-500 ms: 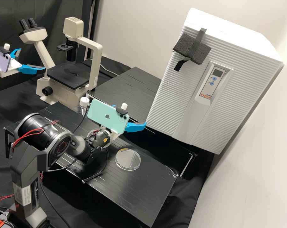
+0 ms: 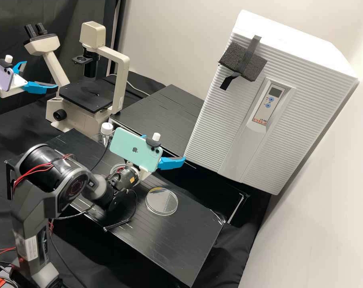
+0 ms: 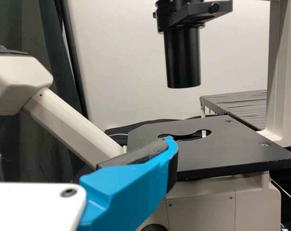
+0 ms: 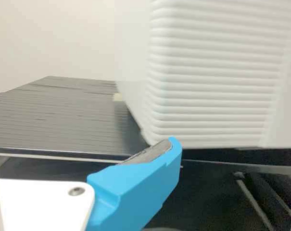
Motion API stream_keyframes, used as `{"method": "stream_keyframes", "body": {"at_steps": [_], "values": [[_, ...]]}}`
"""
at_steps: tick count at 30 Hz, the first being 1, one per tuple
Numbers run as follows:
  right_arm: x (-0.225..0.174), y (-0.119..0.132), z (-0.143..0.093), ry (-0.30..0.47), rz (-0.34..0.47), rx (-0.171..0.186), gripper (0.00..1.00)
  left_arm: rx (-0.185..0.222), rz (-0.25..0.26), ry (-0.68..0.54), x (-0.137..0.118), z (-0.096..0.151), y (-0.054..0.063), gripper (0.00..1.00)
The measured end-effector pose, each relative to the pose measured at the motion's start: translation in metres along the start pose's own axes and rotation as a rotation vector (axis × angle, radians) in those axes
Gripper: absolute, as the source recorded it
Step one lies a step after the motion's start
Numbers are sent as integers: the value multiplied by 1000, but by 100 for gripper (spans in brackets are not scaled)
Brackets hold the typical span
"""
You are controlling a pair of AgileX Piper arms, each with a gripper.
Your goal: Close the petri dish lid.
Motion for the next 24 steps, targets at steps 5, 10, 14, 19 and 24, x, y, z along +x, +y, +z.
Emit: {"method": "stream_keyframes", "body": {"at_steps": [5,10,14,19,24], "values": [[-24,17,9,5,81,31,100,0,0,0,0,0,0,100],[-49,27,21,2,142,41,100,0,0,0,0,0,0,100],[-64,29,34,-33,163,46,100,0,0,0,0,0,0,100],[-80,30,47,-81,165,30,100,0,0,0,0,0,0,100],[-93,32,52,-96,174,32,100,0,0,0,0,0,0,100]]}}
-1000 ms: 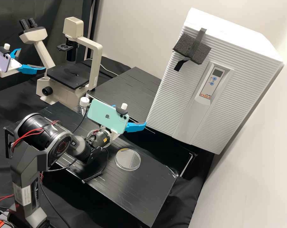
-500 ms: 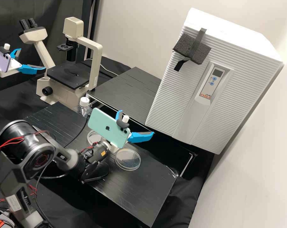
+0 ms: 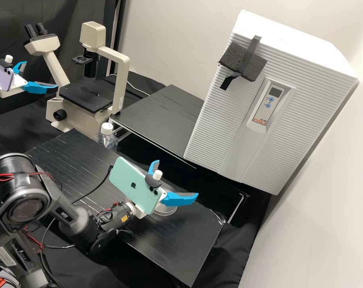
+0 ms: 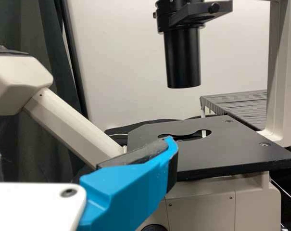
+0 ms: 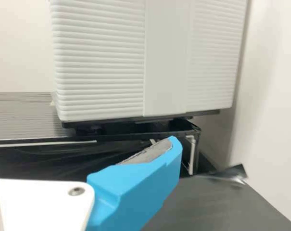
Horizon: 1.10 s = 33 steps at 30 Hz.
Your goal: Close the petri dish lid.
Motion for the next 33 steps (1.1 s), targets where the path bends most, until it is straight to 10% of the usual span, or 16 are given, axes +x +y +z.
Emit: {"method": "stream_keyframes", "body": {"at_steps": [33], "values": [[-32,-5,15,-52,-76,-12,100,0,0,0,0,0,0,100]]}}
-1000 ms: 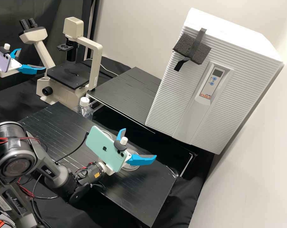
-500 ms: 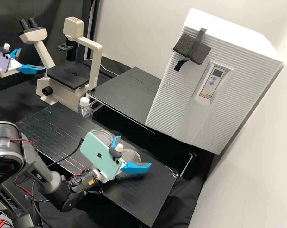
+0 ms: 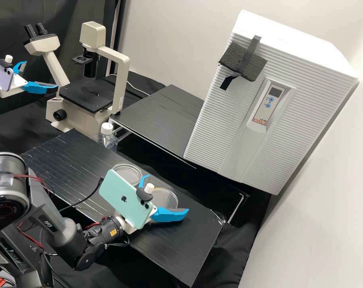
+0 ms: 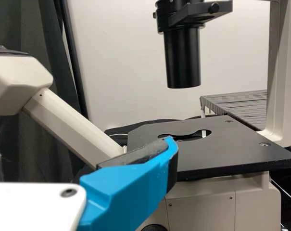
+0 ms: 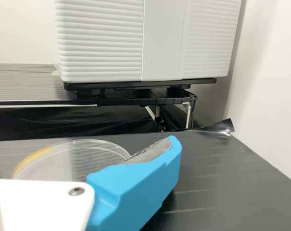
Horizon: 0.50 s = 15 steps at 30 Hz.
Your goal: Close the petri dish lid.
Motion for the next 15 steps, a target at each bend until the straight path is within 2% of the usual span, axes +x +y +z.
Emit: {"method": "stream_keyframes", "body": {"at_steps": [7,15], "values": [[-2,5,6,-35,27,-8,100,0,0,0,0,0,0,100],[-3,6,7,-36,23,-20,100,0,0,0,0,0,0,100]]}}
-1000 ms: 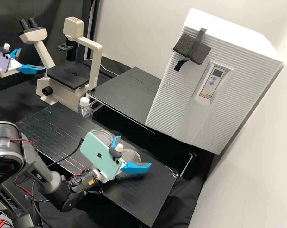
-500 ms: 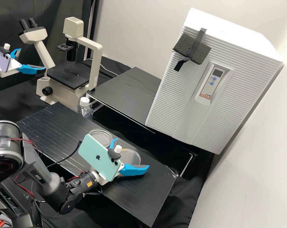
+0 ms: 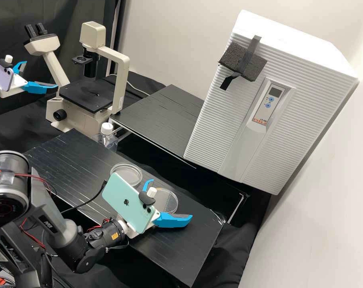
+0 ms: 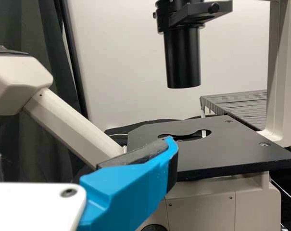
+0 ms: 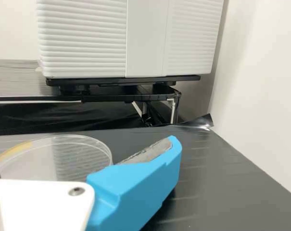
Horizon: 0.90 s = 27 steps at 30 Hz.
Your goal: Close the petri dish lid.
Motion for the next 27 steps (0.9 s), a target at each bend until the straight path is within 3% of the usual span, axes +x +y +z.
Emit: {"method": "stream_keyframes", "body": {"at_steps": [7,12,27], "values": [[1,-3,-3,19,-17,-7,100,0,0,0,0,0,0,100],[2,-8,-6,38,-45,-51,100,0,0,0,0,0,0,100],[8,-13,-1,21,-45,-26,100,0,0,0,0,0,0,100]]}}
